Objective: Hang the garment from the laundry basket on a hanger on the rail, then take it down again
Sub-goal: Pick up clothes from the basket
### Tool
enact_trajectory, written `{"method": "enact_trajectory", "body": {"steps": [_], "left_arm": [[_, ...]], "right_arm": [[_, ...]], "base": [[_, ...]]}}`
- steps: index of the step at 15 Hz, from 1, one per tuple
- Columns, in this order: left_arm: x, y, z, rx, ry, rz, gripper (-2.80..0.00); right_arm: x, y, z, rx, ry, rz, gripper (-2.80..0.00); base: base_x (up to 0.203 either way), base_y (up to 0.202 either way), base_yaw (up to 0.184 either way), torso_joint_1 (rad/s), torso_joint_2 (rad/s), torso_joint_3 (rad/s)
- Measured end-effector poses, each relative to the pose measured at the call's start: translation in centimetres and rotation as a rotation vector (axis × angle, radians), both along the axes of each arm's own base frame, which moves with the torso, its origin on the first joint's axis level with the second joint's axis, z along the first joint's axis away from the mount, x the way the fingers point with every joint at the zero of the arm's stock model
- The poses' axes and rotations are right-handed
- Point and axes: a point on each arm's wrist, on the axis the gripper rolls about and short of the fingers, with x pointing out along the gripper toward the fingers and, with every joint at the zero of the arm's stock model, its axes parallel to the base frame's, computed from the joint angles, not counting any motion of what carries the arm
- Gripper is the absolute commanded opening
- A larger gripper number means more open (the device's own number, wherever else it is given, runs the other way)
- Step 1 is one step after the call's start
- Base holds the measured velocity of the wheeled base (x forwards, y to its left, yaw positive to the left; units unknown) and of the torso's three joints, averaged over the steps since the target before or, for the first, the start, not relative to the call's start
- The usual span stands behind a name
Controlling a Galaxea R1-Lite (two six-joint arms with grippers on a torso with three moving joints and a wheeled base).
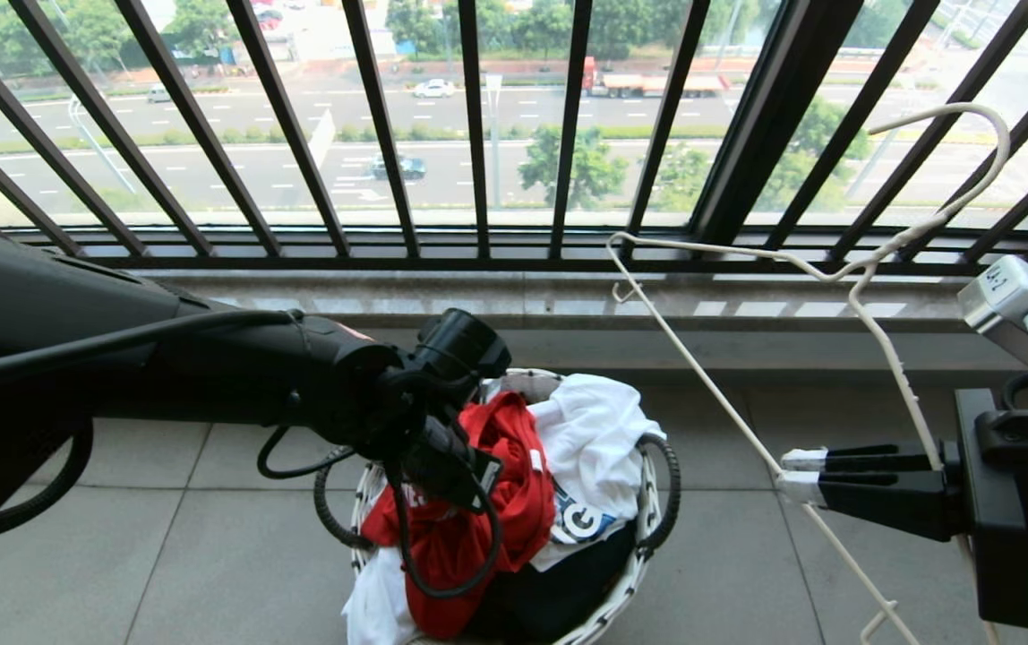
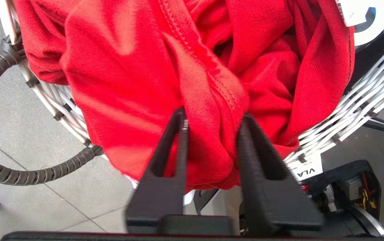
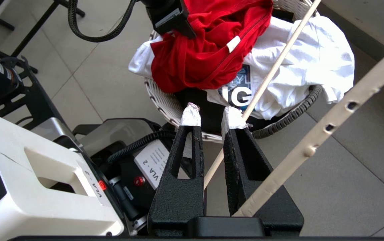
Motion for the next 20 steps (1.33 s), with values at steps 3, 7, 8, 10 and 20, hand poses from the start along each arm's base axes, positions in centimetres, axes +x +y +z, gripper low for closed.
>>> {"method": "enact_trajectory", "body": {"steps": [3, 7, 8, 10, 20], "left_arm": [[-0.2, 0.1, 0.5, -0.008, -0.009, 0.0, -2.8], [-2.9, 1.6, 3.1, -0.042, -0.051, -0.013, -2.8], [-4.0, 2.3, 3.8, -0.048, -0.063, -0.018, -2.8], [-6.7, 3.9, 4.1, -0.008, -0.059, -0.019, -2.8], [-10.5, 6.7, -4.3, 0.121, 0.09, 0.042, -2.8]], "right_arm": [[0.1, 0.1, -0.1, -0.002, 0.004, 0.0, -2.8], [0.1, 0.1, -0.1, -0.002, 0.003, 0.0, -2.8], [0.1, 0.0, 0.0, -0.002, 0.001, 0.001, -2.8], [0.0, 0.0, 0.1, 0.001, -0.005, 0.0, -2.8], [-0.3, -0.2, 0.3, 0.008, -0.016, -0.001, -2.8]], "base": [[0.0, 0.0, 0.0, 0.0, 0.0, 0.0], [0.0, 0.0, 0.0, 0.0, 0.0, 0.0], [0.0, 0.0, 0.0, 0.0, 0.0, 0.0], [0.0, 0.0, 0.0, 0.0, 0.0, 0.0], [0.0, 0.0, 0.0, 0.0, 0.0, 0.0]]}}
